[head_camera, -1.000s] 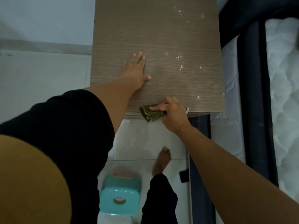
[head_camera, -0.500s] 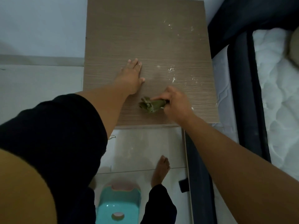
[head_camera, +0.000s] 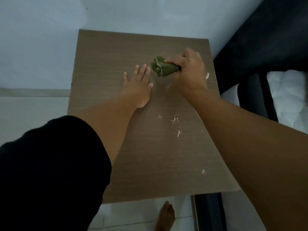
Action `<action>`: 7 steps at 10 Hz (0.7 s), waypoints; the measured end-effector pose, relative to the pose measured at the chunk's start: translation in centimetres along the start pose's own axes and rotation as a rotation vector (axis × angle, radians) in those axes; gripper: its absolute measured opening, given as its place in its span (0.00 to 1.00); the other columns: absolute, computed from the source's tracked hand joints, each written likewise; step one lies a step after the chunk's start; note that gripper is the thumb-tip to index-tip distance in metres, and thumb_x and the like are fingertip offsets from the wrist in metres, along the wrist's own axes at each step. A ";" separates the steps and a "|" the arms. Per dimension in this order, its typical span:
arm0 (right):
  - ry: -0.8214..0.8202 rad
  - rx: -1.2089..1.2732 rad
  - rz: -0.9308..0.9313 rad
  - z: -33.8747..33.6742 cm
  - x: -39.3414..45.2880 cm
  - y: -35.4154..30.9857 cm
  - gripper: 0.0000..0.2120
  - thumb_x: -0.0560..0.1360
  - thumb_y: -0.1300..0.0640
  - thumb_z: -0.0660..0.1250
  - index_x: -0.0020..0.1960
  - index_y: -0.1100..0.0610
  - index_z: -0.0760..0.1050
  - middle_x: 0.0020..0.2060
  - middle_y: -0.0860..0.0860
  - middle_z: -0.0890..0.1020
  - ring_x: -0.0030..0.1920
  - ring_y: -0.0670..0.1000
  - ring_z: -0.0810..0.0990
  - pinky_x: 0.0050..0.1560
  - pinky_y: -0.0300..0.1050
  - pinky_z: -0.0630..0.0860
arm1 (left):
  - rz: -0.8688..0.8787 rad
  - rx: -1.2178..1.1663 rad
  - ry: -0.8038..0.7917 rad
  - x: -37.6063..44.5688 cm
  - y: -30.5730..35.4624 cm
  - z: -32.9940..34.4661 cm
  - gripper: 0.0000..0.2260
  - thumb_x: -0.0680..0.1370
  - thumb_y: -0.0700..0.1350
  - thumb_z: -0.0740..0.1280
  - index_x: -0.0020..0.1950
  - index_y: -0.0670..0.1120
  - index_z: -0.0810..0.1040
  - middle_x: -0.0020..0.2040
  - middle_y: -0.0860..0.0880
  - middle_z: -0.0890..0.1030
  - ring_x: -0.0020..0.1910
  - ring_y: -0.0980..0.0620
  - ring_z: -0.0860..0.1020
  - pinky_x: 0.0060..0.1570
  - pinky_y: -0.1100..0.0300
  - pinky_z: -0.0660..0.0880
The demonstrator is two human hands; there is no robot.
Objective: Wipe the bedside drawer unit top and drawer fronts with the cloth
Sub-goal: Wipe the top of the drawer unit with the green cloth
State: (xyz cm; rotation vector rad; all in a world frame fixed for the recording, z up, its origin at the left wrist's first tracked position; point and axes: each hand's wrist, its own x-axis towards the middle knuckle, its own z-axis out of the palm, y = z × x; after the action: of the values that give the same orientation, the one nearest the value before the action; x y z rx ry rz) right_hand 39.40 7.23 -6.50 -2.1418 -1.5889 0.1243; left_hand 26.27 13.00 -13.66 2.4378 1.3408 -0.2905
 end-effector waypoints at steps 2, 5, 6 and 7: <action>0.023 0.017 0.016 2.6 6.2 1.8 0.20 0.70 0.68 0.63 0.56 0.52 0.81 0.51 0.57 0.78 0.54 0.59 0.72 0.56 0.55 0.71 | -0.010 -0.025 0.198 3.0 -0.5 0.3 0.24 0.82 0.51 0.41 0.78 0.47 0.41 0.78 0.52 0.42 0.77 0.54 0.40 0.75 0.46 0.40; -0.047 0.043 0.127 6.5 13.1 3.8 0.17 0.74 0.63 0.62 0.60 0.51 0.78 0.57 0.57 0.74 0.59 0.57 0.71 0.60 0.45 0.69 | -0.028 -0.066 0.293 4.1 -0.6 0.8 0.24 0.82 0.51 0.42 0.78 0.47 0.43 0.79 0.53 0.45 0.77 0.55 0.42 0.74 0.46 0.41; -0.132 -0.017 0.109 7.4 13.8 4.2 0.23 0.72 0.67 0.63 0.63 0.49 0.76 0.58 0.57 0.74 0.60 0.59 0.69 0.62 0.52 0.68 | -0.030 -0.070 0.303 4.2 -0.5 0.8 0.24 0.82 0.51 0.43 0.78 0.48 0.43 0.79 0.54 0.45 0.77 0.55 0.42 0.74 0.47 0.40; -0.113 0.011 0.160 7.5 13.9 3.9 0.25 0.71 0.69 0.61 0.62 0.48 0.77 0.58 0.56 0.74 0.62 0.58 0.69 0.64 0.52 0.67 | -0.033 -0.047 0.304 4.4 -0.9 0.8 0.24 0.82 0.51 0.42 0.78 0.48 0.43 0.79 0.54 0.45 0.77 0.55 0.42 0.74 0.47 0.41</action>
State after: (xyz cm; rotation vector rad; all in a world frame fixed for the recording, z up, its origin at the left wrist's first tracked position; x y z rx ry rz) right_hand 44.85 21.57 -12.01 -2.2877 -1.4707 0.3096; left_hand 27.84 16.56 -16.05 2.4961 1.4906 0.1091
